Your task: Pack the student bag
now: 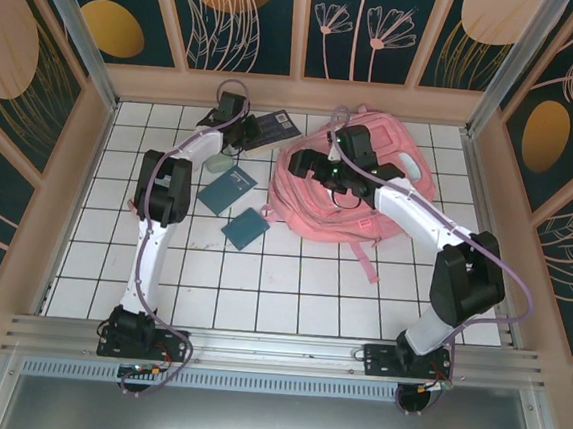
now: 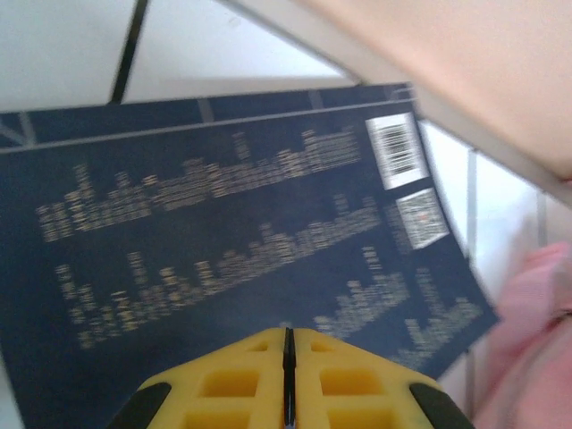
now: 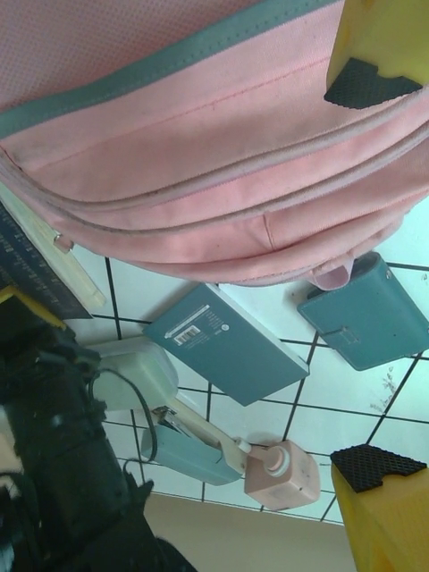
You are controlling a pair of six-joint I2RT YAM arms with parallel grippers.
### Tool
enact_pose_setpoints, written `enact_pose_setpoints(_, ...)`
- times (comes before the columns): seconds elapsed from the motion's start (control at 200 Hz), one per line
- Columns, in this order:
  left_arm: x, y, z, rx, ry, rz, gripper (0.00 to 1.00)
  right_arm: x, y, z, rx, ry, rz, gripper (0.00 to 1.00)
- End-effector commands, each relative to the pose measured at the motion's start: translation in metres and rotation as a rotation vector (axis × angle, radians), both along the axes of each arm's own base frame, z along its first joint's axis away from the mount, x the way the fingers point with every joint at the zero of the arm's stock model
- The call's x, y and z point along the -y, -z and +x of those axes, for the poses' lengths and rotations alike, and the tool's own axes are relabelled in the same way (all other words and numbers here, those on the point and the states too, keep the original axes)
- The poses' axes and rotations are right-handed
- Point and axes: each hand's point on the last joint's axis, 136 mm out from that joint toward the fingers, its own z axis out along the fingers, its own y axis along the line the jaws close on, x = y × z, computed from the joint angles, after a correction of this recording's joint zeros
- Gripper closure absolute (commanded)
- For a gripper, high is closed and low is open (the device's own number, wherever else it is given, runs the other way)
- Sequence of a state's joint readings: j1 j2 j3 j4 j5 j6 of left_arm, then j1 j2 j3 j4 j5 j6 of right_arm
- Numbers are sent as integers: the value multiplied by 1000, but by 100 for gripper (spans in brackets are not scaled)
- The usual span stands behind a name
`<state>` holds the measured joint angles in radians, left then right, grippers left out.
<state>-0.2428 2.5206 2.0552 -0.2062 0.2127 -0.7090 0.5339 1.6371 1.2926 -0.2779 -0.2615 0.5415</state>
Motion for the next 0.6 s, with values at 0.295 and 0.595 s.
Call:
enact_pose_setpoints(0.295,-32,40,-70,-168,-23,35,97,-35,8,2,3,-48,13,1)
enact_pose_setpoints(0.595,-39,38,-161,-225,-127,-134,97,-62,25,4,-35,-118,34,1)
